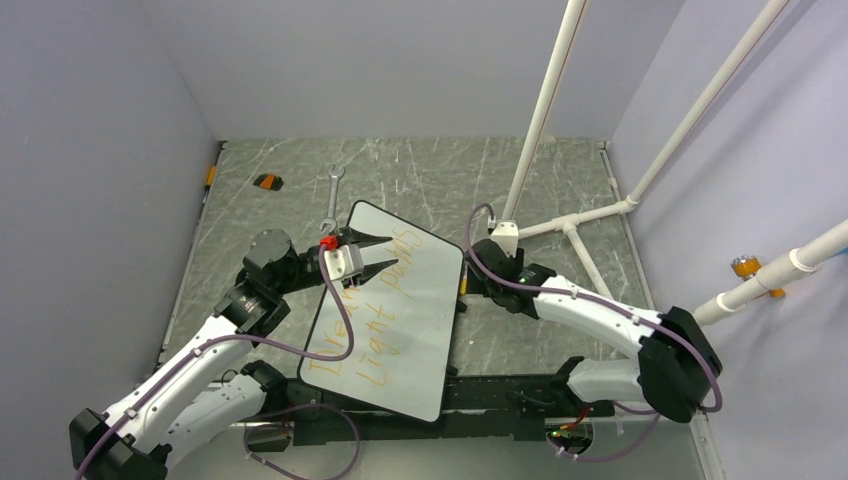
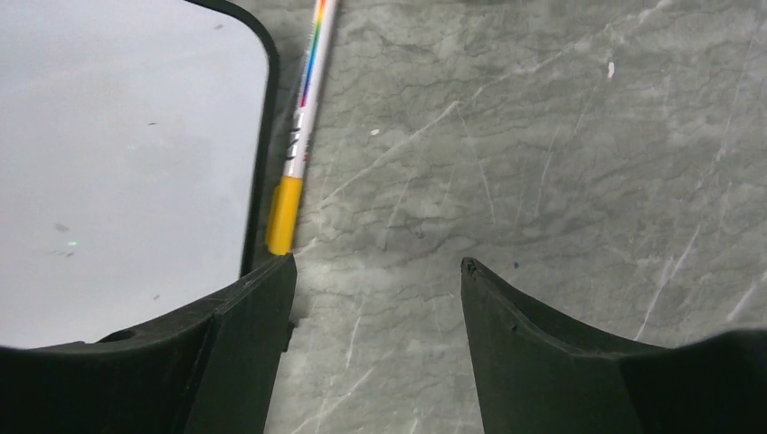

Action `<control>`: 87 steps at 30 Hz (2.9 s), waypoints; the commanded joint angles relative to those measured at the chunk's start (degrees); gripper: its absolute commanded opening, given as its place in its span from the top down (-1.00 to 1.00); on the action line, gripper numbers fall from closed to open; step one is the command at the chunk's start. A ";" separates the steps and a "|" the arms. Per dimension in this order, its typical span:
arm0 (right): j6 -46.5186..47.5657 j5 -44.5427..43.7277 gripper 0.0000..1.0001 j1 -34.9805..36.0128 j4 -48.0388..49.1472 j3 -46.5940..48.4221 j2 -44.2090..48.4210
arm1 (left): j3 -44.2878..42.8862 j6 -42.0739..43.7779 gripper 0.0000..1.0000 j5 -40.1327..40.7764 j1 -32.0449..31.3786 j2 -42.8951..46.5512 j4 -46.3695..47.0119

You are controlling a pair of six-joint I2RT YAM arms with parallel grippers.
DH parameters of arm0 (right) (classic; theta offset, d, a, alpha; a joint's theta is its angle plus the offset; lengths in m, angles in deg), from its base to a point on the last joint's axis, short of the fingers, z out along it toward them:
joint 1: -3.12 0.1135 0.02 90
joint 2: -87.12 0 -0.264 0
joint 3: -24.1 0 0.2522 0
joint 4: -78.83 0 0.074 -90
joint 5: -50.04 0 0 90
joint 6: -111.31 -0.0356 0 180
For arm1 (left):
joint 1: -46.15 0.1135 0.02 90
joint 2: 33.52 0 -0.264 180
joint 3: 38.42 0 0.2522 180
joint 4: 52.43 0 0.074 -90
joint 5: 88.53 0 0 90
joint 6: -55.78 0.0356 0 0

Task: Write a sentence on the whiteboard
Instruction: Put down the whiteboard marker at the center of the board, then move the whiteboard to the corner of the board, then reset both arms

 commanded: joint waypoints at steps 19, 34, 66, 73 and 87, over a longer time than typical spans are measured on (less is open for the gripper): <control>-7.44 23.98 0.05 3.39 8.31 -12.54 8.38 | -11.56 -6.44 -0.23 33.49 1.10 -1.41 -14.33; -11.71 26.90 0.14 8.38 17.25 -11.95 -0.79 | -14.86 -15.17 -0.24 41.55 8.86 -3.34 -16.94; -4.06 14.27 -0.99 10.17 1.86 0.66 0.52 | -12.95 -16.29 -0.99 45.91 11.15 3.44 -14.87; 5.68 8.41 -0.99 9.97 -4.29 8.19 9.15 | -11.90 -17.21 -0.99 48.52 11.15 4.89 -13.27; 16.84 0.87 -0.99 10.00 -1.55 11.61 24.86 | -11.56 -16.75 -0.99 53.69 11.24 5.73 -13.02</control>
